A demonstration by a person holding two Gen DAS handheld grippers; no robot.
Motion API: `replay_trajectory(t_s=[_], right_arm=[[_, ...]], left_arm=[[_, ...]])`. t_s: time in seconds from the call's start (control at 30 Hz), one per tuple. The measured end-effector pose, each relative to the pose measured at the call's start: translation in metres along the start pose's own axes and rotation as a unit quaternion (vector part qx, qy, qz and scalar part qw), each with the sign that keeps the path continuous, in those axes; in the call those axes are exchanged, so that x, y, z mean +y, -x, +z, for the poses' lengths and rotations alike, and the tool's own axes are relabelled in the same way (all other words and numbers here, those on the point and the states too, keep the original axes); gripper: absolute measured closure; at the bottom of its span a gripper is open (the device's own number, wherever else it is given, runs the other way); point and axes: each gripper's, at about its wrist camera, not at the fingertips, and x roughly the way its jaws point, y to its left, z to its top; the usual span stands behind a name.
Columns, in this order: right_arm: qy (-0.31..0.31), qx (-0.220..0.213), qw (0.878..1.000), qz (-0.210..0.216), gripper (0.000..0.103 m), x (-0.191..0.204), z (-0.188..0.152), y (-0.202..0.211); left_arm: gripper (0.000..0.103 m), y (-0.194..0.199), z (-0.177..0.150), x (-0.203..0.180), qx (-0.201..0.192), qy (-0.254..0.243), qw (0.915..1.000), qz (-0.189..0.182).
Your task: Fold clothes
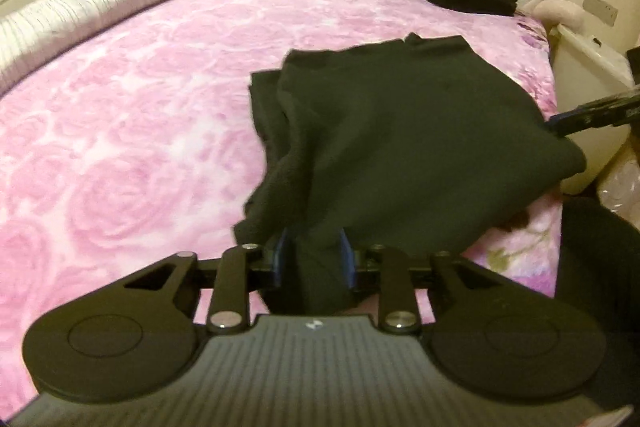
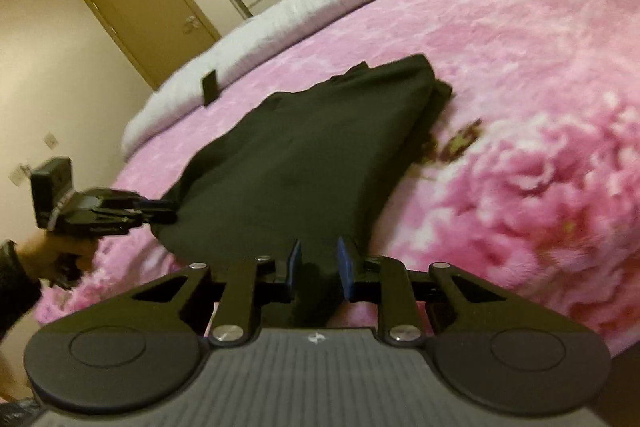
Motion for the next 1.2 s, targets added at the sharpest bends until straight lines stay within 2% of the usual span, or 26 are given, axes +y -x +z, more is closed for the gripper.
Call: replay_trajectory(t_s=[0.03, 0.1, 0.17, 0.27, 0.37, 0.43, 0.47, 0.5, 0.53, 0.6, 0.63, 0.7, 0.77, 0.83, 0.93, 1.03, 1.07, 1.17, 1.2], right_arm=[[0.007, -0.004, 1.000, -0.006, 0.074, 0.007, 0.001, 0.002], [0.018, -0.017, 1.000, 0.002, 0.073, 0.018, 0.004, 0.004], [0.028, -0.027, 0.999, 0.013, 0.072, 0.032, 0.009, 0.000], [0.038, -0.023, 0.999, 0.027, 0.070, 0.046, 0.018, -0.020], [0.036, -0.006, 0.999, 0.038, 0.068, 0.047, 0.024, -0.042], [0.029, -0.001, 0.999, 0.035, 0.068, 0.040, 0.025, -0.051], [0.029, -0.004, 0.999, 0.030, 0.068, 0.037, 0.025, -0.051], [0.025, -0.007, 0.999, 0.024, 0.068, 0.033, 0.026, -0.050], [0.021, -0.010, 1.000, 0.014, 0.068, 0.029, 0.026, -0.048], [0.017, -0.011, 1.000, 0.005, 0.068, 0.022, 0.028, -0.047], [0.016, -0.011, 1.000, 0.004, 0.068, 0.021, 0.029, -0.045], [0.034, -0.017, 0.999, -0.014, 0.067, 0.029, 0.031, -0.039], [0.053, -0.027, 0.998, -0.022, 0.064, 0.038, 0.033, -0.033], [0.062, -0.033, 0.997, -0.020, 0.064, 0.045, 0.035, -0.035], [0.087, -0.025, 0.996, -0.025, 0.063, 0.056, 0.042, -0.049], [0.129, 0.000, 0.991, -0.027, 0.063, 0.061, 0.051, -0.069], [0.146, 0.009, 0.989, -0.031, 0.064, 0.061, 0.054, -0.075], [0.199, 0.039, 0.978, -0.045, 0.071, 0.062, 0.065, -0.095], [0.203, 0.036, 0.977, -0.062, 0.071, 0.056, 0.071, -0.097]], left_arm=[[0.073, 0.006, 0.002, 0.000, -0.011, 0.005, 0.9999, -0.001], [0.069, 0.012, 0.010, -0.004, -0.037, 0.009, 0.9992, -0.010], [0.069, 0.010, 0.020, -0.008, -0.047, -0.001, 0.9987, -0.017], [0.069, -0.017, 0.033, -0.007, -0.028, -0.017, 0.9991, -0.026], [0.077, -0.046, 0.034, 0.011, -0.003, -0.017, 0.9994, -0.031], [0.087, -0.049, 0.033, 0.027, -0.011, 0.006, 0.9992, -0.037], [0.085, -0.049, 0.033, 0.033, -0.015, 0.016, 0.9995, -0.025], [0.062, -0.049, 0.033, 0.038, -0.011, 0.020, 0.9997, -0.004], [0.054, -0.050, 0.033, 0.042, -0.011, 0.025, 0.9996, 0.007], [0.054, -0.047, 0.033, 0.050, -0.013, 0.036, 0.9993, 0.000], [0.056, -0.042, 0.035, 0.049, -0.016, 0.032, 0.9993, 0.008], [0.064, -0.023, 0.041, 0.042, -0.040, 0.020, 0.9987, 0.024], [0.064, -0.009, 0.049, 0.035, -0.065, 0.022, 0.9976, 0.005], [0.064, -0.006, 0.057, 0.019, -0.070, -0.007, 0.9974, -0.014], [0.064, -0.026, 0.064, 0.003, -0.058, -0.031, 0.9966, -0.050], [0.066, -0.066, 0.062, 0.002, -0.015, -0.044, 0.9981, -0.041], [0.067, -0.078, 0.060, 0.006, -0.005, -0.054, 0.9982, -0.026], [0.076, -0.087, 0.061, 0.026, -0.011, -0.031, 0.9990, -0.029], [0.068, -0.089, 0.065, 0.030, -0.008, -0.032, 0.9994, -0.007]])
